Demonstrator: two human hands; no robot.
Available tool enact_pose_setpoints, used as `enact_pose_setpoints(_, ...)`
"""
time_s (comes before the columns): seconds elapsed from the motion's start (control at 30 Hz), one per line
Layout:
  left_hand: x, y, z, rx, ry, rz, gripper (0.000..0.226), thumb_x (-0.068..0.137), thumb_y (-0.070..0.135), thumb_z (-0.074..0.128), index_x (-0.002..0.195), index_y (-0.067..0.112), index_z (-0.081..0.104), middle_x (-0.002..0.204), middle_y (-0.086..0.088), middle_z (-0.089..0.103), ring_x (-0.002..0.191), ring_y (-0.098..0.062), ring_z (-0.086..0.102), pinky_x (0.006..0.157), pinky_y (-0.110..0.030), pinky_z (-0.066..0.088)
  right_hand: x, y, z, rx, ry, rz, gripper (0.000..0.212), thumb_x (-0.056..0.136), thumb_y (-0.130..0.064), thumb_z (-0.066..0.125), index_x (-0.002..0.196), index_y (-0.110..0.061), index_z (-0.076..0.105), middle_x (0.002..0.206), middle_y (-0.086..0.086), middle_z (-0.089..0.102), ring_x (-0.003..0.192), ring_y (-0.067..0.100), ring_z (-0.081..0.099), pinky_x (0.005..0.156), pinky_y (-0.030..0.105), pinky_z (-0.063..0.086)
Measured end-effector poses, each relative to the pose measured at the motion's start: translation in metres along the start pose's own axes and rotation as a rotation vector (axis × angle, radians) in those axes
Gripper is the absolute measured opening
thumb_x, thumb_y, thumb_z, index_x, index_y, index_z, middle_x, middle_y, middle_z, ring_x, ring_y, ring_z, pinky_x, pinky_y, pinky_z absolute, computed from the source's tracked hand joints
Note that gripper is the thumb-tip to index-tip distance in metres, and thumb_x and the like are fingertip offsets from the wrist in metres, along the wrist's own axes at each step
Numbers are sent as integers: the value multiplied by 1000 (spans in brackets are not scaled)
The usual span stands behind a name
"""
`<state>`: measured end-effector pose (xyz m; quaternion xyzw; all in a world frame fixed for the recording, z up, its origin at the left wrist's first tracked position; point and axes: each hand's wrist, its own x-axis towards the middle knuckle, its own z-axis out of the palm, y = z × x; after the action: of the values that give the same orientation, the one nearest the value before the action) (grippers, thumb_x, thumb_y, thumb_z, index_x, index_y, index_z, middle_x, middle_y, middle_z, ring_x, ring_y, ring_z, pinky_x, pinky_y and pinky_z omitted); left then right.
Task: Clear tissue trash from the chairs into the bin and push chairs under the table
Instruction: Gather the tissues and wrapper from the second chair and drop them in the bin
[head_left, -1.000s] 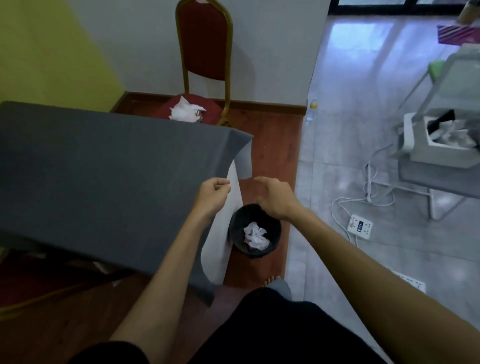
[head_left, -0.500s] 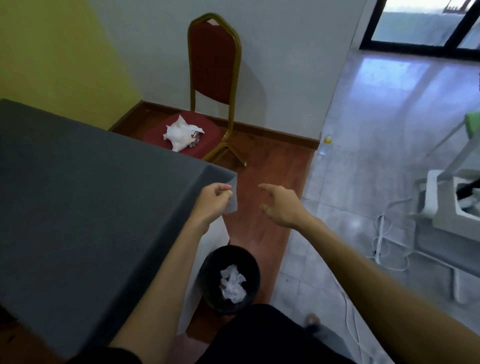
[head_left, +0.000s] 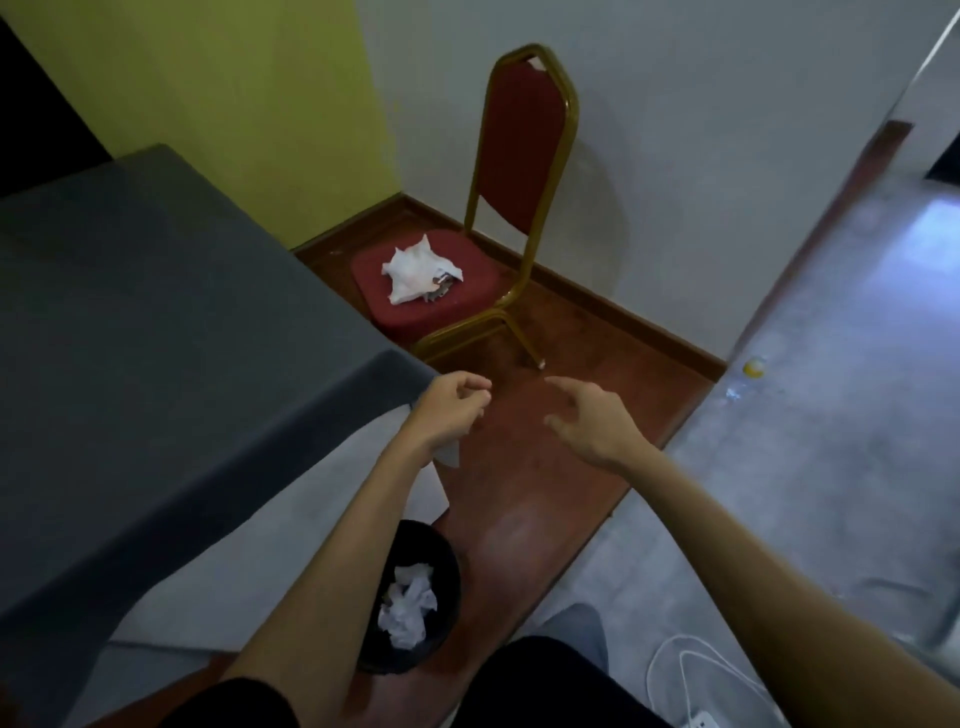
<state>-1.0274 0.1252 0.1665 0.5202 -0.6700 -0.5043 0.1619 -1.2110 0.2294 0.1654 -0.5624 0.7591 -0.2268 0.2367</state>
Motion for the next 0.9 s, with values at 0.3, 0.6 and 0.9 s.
enact_pose_setpoints(0.3, 88, 34, 1, -72, 167, -35, 17, 96, 28, 58, 111, 29, 66, 108, 5, 69, 96, -10, 68, 76, -29, 58, 127, 25, -51, -48, -118, -160, 58, 90, -18, 68, 146, -15, 53, 142, 6, 61, 128, 24, 58, 105, 31, 43)
enact_pose_setpoints(0.6, 166, 80, -10, -211, 252, -137, 35, 95, 27, 62, 129, 25, 54, 115, 0, 67, 100, -14, 69, 88, -39, 58, 253, 39, -98, 91, -196, -184, 50, 90, -25, 71, 139, -24, 59, 111, -3, 69, 102, 14, 65, 83, 23, 45)
enact_pose_setpoints(0.9, 277, 116, -47, -245, 352, -212, 39, 94, 26, 64, 131, 27, 51, 114, 0, 68, 96, -11, 72, 88, -39, 60, 401, 34, -95, 265, -305, -157, 50, 89, -27, 73, 138, -24, 61, 127, 1, 68, 111, 15, 64, 96, 31, 49)
